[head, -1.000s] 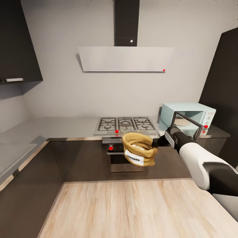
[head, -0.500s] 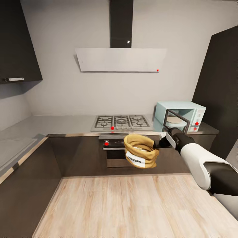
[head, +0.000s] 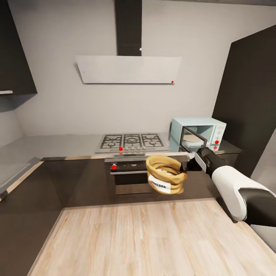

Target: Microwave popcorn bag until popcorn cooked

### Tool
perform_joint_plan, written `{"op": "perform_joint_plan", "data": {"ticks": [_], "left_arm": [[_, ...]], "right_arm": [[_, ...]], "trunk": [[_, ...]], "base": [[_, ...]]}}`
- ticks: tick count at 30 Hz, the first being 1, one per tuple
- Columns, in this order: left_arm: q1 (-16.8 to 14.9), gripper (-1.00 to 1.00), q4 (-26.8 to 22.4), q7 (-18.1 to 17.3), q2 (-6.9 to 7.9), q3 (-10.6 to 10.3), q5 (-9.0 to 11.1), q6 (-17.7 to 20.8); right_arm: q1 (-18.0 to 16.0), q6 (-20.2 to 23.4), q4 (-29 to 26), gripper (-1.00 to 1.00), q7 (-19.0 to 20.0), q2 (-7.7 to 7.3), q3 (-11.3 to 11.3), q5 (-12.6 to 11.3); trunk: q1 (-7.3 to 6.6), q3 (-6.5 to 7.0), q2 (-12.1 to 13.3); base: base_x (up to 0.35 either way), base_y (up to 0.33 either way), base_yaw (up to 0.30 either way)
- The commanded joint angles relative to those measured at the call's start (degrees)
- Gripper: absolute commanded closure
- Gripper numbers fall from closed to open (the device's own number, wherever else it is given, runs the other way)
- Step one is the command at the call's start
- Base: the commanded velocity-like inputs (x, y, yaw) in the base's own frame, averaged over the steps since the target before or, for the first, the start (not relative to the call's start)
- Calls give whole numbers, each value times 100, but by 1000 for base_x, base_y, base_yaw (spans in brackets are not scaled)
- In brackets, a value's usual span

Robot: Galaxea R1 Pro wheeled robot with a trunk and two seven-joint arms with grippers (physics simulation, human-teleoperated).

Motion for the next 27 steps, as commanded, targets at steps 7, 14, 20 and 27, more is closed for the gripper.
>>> {"op": "perform_joint_plan", "data": {"ticks": [7, 14, 20, 27], "left_arm": [[-1, -100, -5, 12, 0, -3, 26, -7], [-1, -100, -17, 3, -3, -25, 0, -7], [-1, -100, -31, 3, 0, -4, 23, -7], [-1, -100, -35, 10, -9, 10, 15, -1]], "right_arm": [[-4, 23, -8, 100, -26, -96, 8, 38], [-4, 23, -17, 100, -30, -192, 21, 48], [-4, 23, -17, 100, -26, -246, 24, 52], [-4, 20, -17, 100, -31, -247, 23, 52]], "trunk": [[2, 5, -8], [2, 19, -8], [2, 31, -8], [2, 46, -8]], "base": [[0, 0, -280], [0, 0, -281], [0, 0, -281], [0, 0, -281]]}}
